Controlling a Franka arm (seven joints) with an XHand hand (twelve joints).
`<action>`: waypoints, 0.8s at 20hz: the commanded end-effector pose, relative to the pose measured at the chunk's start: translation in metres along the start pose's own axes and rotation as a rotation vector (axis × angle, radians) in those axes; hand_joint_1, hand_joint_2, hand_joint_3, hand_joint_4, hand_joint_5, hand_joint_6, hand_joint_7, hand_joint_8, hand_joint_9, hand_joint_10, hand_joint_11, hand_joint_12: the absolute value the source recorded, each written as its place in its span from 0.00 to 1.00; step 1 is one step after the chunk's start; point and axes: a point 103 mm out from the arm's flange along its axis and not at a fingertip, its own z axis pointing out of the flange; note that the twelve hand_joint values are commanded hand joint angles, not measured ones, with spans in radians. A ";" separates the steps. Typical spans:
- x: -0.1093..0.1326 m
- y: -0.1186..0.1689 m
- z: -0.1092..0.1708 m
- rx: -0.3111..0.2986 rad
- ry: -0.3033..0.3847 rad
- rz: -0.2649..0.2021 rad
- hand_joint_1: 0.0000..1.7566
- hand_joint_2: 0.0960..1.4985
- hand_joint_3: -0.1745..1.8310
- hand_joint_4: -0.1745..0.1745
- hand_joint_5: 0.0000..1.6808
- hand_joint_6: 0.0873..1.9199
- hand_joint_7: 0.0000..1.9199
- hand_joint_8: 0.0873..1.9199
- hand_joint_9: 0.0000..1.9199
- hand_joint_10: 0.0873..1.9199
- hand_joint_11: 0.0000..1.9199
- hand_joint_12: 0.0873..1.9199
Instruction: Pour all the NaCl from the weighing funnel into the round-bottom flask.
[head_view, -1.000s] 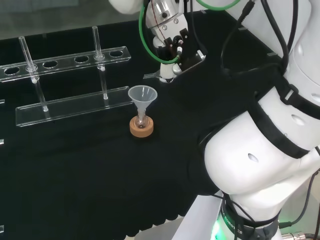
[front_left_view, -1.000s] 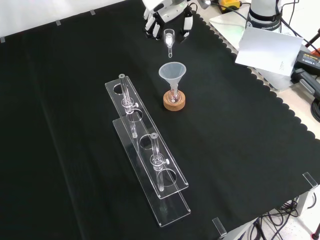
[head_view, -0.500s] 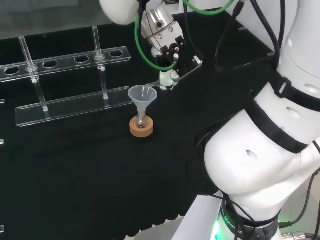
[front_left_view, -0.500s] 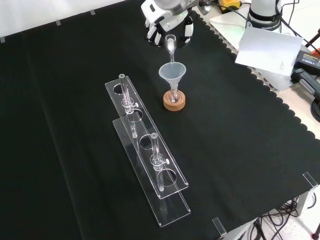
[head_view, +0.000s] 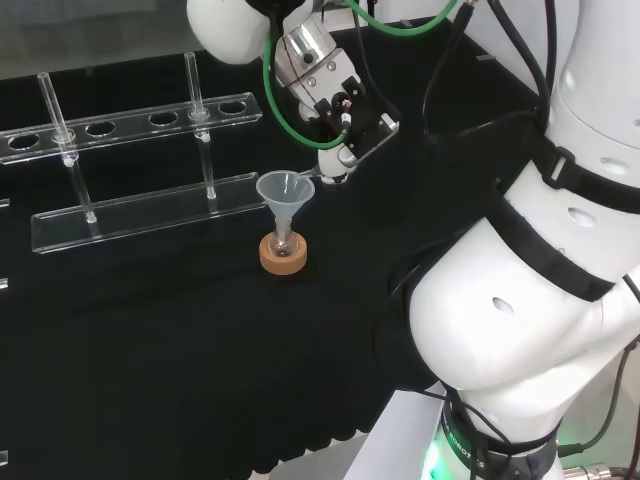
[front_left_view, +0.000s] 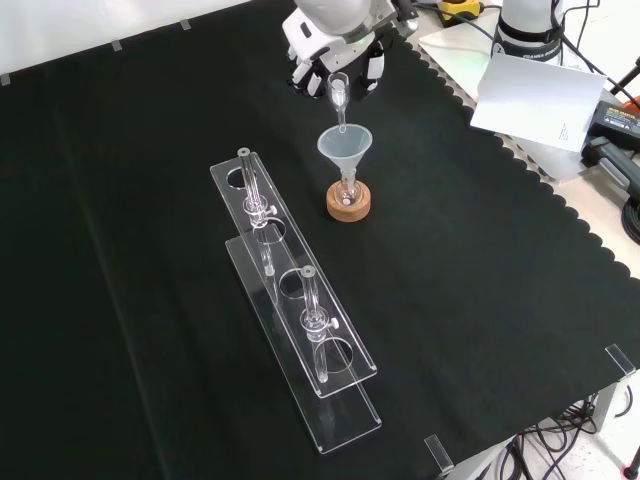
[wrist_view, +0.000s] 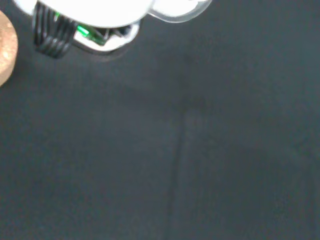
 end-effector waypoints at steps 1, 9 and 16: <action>-0.001 0.000 -0.002 -0.003 -0.046 0.005 0.65 0.37 0.48 0.81 0.73 0.39 0.31 0.32 0.49 0.13 0.42 0.52; 0.001 -0.001 -0.006 -0.014 -0.112 0.015 0.65 0.37 0.48 0.80 0.73 0.39 0.31 0.32 0.49 0.13 0.42 0.52; 0.000 0.001 -0.007 -0.022 -0.142 0.016 0.65 0.37 0.48 0.79 0.73 0.40 0.31 0.32 0.49 0.13 0.43 0.52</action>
